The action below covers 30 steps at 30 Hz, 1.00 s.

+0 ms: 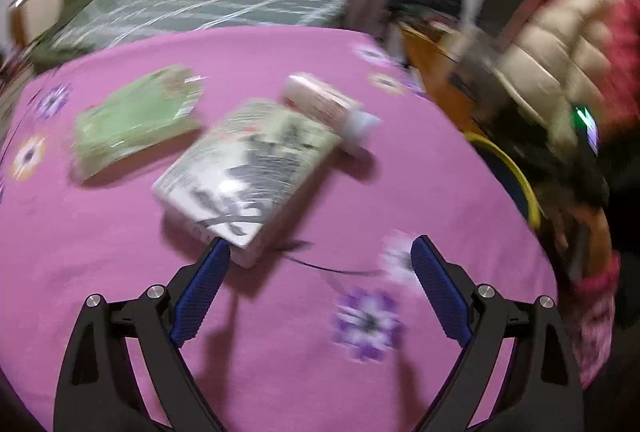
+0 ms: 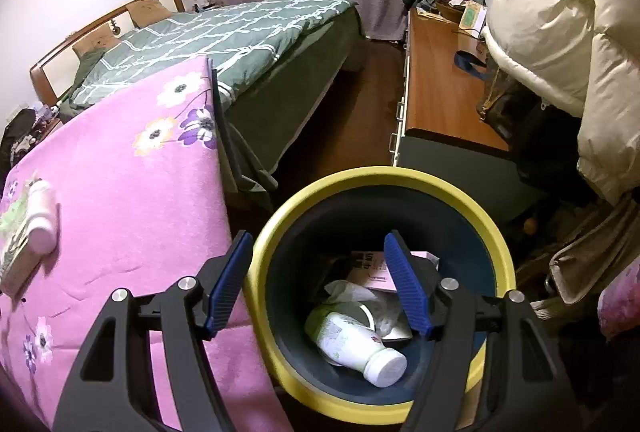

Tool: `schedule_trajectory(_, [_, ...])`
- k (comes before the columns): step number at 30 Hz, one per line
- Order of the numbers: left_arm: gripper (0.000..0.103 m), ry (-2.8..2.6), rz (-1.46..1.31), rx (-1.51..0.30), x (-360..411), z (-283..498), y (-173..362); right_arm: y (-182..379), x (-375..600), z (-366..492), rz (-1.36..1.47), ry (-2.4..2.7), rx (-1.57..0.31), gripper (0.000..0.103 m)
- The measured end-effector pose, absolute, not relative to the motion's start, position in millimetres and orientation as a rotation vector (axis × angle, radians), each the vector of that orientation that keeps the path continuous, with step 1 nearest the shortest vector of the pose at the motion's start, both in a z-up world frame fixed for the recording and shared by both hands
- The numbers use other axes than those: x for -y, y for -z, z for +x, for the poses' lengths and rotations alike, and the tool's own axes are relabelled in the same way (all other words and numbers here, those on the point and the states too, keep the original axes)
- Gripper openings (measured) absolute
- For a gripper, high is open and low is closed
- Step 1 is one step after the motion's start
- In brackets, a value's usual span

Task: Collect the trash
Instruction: 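Grasp the white-green tea box with the left tool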

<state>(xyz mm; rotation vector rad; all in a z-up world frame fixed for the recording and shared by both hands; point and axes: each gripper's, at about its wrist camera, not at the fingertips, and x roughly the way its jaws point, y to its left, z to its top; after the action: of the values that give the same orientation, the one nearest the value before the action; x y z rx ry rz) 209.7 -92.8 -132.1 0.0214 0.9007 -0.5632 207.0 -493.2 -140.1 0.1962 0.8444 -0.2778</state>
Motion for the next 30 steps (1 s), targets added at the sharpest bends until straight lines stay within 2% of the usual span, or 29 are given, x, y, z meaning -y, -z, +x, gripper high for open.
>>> schedule_trajectory(8, [0.090,0.481,0.169,-0.861,101,236,113,143,489,210,0.199,0.260,-0.852,0.065])
schedule_trajectory(15, [0.093,0.488,0.320,-0.928,115,279,132,144,489,210,0.199,0.262,-0.855,0.065])
schedule_trajectory(26, [0.096,0.504,0.385,-1.019,115,297,152,153,492,211,0.210,0.255,-0.873,0.065])
schedule_trajectory(27, [0.094,0.517,0.372,-1.023,114,297,154,153,492,211,0.210,0.254,-0.873,0.065])
schedule_trajectory(29, [0.078,0.525,0.359,-1.021,114,297,154,153,492,210,0.211,0.247,-0.875,0.065])
schedule_trajectory(30, [0.077,0.530,0.351,-1.022,114,296,154,153,492,210,0.211,0.246,-0.874,0.065])
